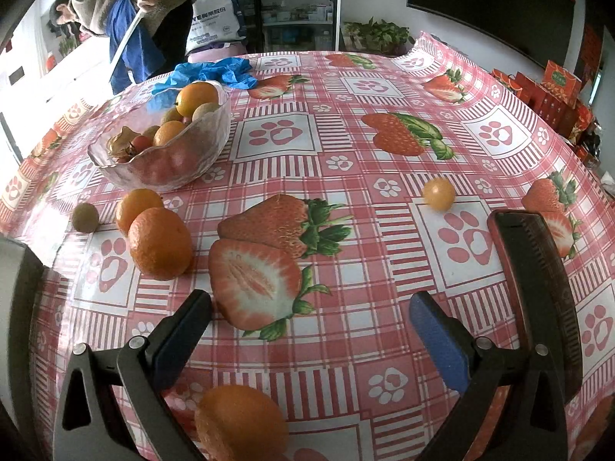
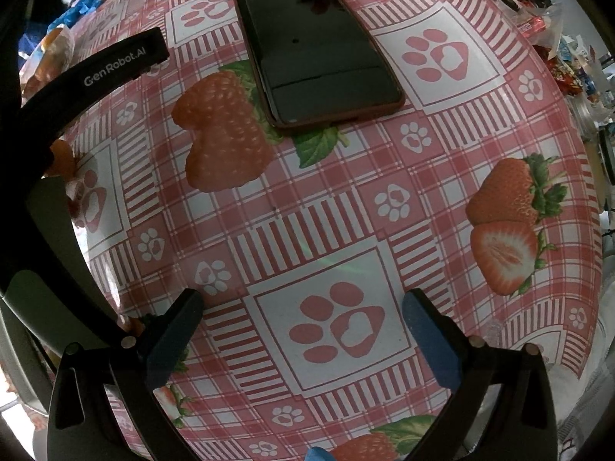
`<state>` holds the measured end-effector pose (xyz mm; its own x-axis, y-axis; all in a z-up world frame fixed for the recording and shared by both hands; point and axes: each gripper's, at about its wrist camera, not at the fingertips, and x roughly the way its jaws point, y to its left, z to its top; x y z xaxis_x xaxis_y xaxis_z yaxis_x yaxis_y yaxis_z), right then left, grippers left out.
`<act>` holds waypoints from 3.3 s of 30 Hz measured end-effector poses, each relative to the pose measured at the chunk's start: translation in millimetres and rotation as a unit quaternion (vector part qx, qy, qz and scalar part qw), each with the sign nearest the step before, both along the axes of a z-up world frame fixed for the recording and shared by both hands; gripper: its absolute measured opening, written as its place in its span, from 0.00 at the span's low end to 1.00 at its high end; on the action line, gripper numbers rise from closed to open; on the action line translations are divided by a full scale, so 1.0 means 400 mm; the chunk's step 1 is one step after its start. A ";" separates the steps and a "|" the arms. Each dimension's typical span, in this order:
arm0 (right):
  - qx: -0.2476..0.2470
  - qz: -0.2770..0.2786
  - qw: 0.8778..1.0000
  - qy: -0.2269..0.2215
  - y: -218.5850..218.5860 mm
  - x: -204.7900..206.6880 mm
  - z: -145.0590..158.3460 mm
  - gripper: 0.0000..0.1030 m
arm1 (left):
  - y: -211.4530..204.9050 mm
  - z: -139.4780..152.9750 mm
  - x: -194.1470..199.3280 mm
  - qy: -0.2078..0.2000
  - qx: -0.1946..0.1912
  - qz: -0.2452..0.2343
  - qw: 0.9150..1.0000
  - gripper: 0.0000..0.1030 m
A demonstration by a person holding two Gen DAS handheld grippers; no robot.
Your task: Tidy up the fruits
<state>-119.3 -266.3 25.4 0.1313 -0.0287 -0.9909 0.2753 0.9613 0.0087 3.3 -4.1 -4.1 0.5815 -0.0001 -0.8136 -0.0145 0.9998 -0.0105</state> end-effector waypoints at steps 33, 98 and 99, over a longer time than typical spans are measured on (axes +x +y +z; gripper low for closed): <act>0.006 0.003 1.000 0.018 -0.006 0.002 0.000 1.00 | 0.010 0.008 -0.007 0.000 0.000 0.000 1.000 1.00; 0.001 0.013 1.000 0.003 -0.004 0.017 0.002 1.00 | 0.405 0.032 -0.130 0.294 -0.013 -0.033 0.955 1.00; 0.001 0.014 1.000 0.004 -0.004 0.015 0.001 1.00 | 0.402 0.025 -0.124 0.296 -0.015 -0.037 0.954 1.00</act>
